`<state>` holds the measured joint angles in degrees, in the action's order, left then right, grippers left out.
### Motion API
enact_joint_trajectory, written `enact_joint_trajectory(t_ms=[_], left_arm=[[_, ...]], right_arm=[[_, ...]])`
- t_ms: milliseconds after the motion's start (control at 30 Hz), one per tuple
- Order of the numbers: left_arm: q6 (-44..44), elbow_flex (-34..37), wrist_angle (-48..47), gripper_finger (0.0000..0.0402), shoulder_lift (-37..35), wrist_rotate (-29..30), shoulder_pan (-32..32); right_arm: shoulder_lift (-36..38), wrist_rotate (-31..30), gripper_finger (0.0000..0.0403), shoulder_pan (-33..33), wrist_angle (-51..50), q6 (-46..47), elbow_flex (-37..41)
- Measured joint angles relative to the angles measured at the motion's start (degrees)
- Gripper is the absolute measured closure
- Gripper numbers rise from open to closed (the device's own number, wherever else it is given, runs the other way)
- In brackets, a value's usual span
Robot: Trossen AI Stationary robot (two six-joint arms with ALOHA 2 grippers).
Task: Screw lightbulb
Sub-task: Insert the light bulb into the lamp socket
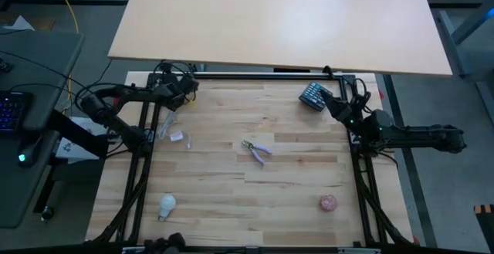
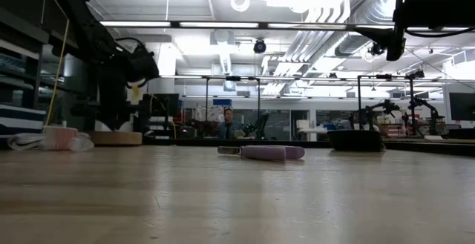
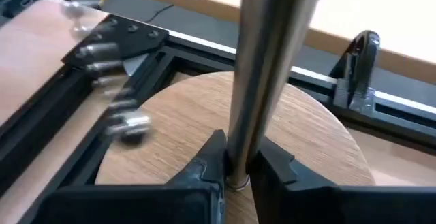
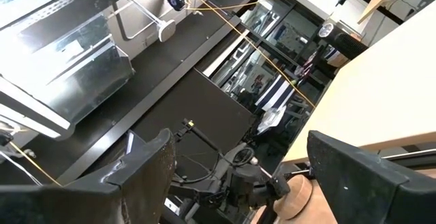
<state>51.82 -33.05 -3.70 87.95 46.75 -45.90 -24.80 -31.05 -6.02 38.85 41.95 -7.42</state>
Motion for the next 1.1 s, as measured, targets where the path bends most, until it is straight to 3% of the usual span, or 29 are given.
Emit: enact_joint_trajectory(t_ms=[367, 867, 1100], left_arm=[[-8.59, -0.67, 5.18, 0.0374, -7.43, -7.18, 3.96], [-20.01, -0.52, 6.63, 0.0374, -21.82, -33.34, 15.25], [-19.85, -0.54, 14.38, 0.0374, -23.51, -39.13, 24.38]], right_arm=[[0.07, 0.55, 0.0084, 0.0, 0.06, -3.49, 0.0], [0.39, 3.17, 0.0084, 0.02, 2.52, 1.54, 0.0], [0.39, 0.18, 0.0084, 0.02, 2.51, 6.96, 0.0]])
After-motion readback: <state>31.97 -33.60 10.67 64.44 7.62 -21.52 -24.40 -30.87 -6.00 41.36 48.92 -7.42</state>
